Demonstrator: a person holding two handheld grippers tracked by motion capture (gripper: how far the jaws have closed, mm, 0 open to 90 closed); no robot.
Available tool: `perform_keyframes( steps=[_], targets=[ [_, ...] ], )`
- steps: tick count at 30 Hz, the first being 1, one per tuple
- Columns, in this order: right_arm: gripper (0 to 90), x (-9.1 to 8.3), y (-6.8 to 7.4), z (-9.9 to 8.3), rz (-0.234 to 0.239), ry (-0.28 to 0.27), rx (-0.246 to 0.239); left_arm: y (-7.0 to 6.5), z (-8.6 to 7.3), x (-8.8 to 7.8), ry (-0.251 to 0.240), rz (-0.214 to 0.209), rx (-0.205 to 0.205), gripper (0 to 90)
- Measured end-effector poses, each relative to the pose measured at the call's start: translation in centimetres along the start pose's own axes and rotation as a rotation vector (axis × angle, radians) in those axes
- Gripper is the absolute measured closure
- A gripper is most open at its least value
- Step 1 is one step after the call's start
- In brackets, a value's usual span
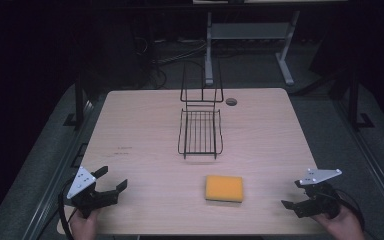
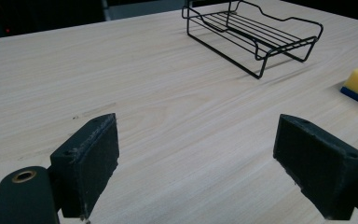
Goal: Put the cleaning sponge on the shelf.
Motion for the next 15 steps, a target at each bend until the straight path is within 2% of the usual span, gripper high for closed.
perform_keyframes(
  steps=[9, 15],
  targets=[
    [14.9, 0.0, 0.5, 0.7, 0.010, 0.001, -0.033, 0.0, -0.1, 0.0, 0.001, -0.003, 0.000, 13.4],
    [14.9, 0.0, 1.0, 1.8, 0.026, 0.010, -0.068, -0.1, 0.0, -0.1, 0.001, -0.007, 0.003, 13.4]
  ],
)
Point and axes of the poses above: each handheld gripper's, and its own axes: x roughly forward along the jaws, z roughly out of its top, y roughly to its left, the point moved 1 cm from there along x, roughly forward along the jaws, and after that the axes turned 11 degrees about y, right-handed, at the moved point
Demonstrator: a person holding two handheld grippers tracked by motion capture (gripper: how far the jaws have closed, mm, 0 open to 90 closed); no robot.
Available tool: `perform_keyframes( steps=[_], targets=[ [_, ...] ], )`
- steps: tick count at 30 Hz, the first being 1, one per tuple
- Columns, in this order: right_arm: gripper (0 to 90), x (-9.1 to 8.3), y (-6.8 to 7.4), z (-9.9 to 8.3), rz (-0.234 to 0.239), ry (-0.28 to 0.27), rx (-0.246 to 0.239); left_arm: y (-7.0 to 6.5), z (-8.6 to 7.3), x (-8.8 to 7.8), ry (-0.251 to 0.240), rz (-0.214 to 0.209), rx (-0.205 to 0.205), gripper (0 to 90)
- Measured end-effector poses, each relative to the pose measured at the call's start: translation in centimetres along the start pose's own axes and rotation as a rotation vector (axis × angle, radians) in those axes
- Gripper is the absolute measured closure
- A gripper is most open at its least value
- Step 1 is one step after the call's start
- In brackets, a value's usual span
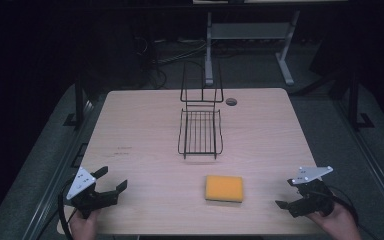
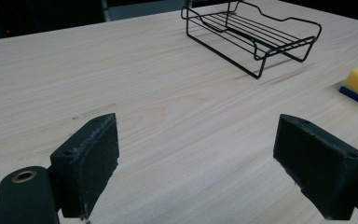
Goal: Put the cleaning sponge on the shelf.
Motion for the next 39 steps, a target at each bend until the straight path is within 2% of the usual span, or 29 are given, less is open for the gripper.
perform_keyframes(
  steps=[12, 20, 21, 30, 39],
  targets=[
    [14.9, 0.1, 0.6, 1.5, 0.031, 0.003, -0.043, 0.0, 0.0, 0.0, -0.001, 0.002, -0.001, 13.4],
    [14.8, 0.2, 1.2, 3.0, 0.048, 0.021, -0.084, 0.0, 0.0, -0.1, 0.000, 0.005, 0.001, 13.4],
    [14.8, 0.3, 1.3, 3.4, 0.053, 0.025, -0.101, 0.0, 0.0, -0.1, -0.002, 0.004, 0.000, 13.4],
    [14.8, 0.3, 1.7, 4.9, 0.069, 0.036, -0.140, 0.0, 0.0, 0.0, -0.003, 0.001, -0.003, 13.4],
    [14.8, 0.2, 1.9, 5.8, 0.083, 0.045, -0.162, 0.0, 0.0, 0.0, -0.003, 0.001, 0.000, 13.5]
  ],
)
Point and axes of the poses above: each handheld gripper's, and its own axes: x roughly forward along the jaws, z roughly out of its top, y roughly to its left, the point moved 1 cm from there along x, roughly forward along the jaws, and after that the axes turned 11 degrees about y, right-handed, at the moved point
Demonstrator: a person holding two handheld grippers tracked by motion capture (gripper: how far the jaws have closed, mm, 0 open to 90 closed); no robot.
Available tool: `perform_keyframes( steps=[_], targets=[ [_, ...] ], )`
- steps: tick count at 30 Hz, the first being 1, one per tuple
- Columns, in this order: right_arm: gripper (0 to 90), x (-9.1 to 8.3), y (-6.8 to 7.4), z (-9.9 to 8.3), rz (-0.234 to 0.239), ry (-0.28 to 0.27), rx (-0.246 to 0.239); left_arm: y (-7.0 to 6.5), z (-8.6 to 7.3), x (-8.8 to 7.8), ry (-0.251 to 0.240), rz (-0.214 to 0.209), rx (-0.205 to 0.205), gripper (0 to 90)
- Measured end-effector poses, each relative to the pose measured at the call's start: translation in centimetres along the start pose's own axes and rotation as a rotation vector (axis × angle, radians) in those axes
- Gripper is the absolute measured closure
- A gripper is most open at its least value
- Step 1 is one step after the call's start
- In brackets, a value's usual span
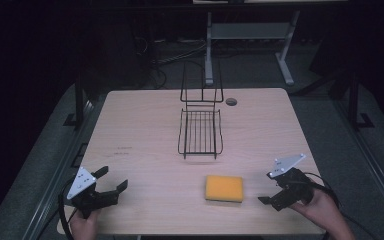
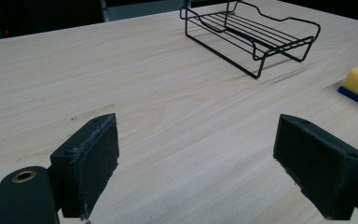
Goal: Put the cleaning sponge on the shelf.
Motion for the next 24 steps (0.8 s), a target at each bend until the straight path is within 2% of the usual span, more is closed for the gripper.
perform_keyframes(
  steps=[5, 10, 16, 24],
  targets=[
    [14.8, 0.1, 0.0, 0.4, 0.012, 0.007, -0.007, 0.0, 0.0, 0.0, 0.001, -0.001, -0.001, 13.4],
    [14.8, 0.4, 0.3, 1.8, 0.027, 0.018, -0.055, 0.1, 0.0, 0.0, 0.002, -0.002, -0.002, 13.4],
    [14.8, 0.7, 0.3, 2.7, 0.057, 0.009, -0.073, 0.1, 0.0, 0.0, -0.002, -0.001, -0.006, 13.4],
    [14.8, 1.4, 0.2, 4.2, 0.085, 0.039, -0.113, 0.0, 0.0, 0.0, -0.003, -0.002, -0.002, 13.4]
  ],
)
Point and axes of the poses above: each handheld gripper's, and its own axes: x roughly forward along the jaws, z roughly out of its top, y roughly to its left, the point moved 1 cm from there along x, roughly forward along the jaws, and after that the axes turned 11 degrees about y, right-handed, at the moved point
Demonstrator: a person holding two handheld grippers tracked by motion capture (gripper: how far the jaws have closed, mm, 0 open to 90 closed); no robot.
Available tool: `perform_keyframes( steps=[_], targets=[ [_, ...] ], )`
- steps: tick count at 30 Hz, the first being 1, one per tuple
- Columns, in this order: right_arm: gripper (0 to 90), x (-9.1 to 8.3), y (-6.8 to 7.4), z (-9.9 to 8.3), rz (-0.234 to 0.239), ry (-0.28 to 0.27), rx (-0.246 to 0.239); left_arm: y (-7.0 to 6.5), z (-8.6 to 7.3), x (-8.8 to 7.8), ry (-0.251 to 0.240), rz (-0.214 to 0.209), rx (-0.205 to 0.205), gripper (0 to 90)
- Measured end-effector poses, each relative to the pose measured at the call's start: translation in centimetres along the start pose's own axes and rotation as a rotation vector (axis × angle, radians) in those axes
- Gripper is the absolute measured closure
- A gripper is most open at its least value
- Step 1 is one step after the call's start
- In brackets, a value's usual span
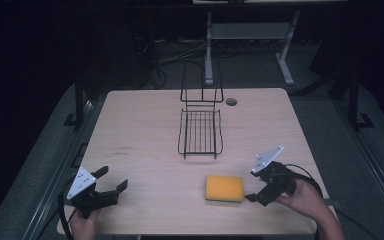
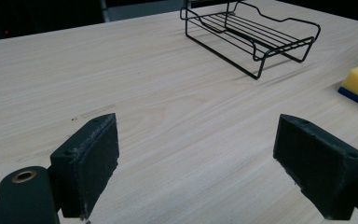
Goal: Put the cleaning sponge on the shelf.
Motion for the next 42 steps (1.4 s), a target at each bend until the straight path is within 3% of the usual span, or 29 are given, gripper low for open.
perform_keyframes(
  steps=[20, 42],
  targets=[
    [14.8, 1.6, -0.2, 3.2, 0.040, 0.027, -0.086, -0.1, 0.1, 0.0, 0.004, 0.002, 0.009, 13.4],
    [14.7, 3.2, -0.3, 5.4, 0.076, 0.070, -0.122, -0.1, 0.1, 0.0, 0.003, -0.003, 0.010, 13.4]
  ],
)
Point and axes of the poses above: each handheld gripper's, and its own axes: x roughly forward along the jaws, z roughly out of its top, y roughly to its left, the point moved 1 cm from there along x, roughly forward along the jaws, and after that the axes turned 11 degrees about y, right-handed, at the moved point
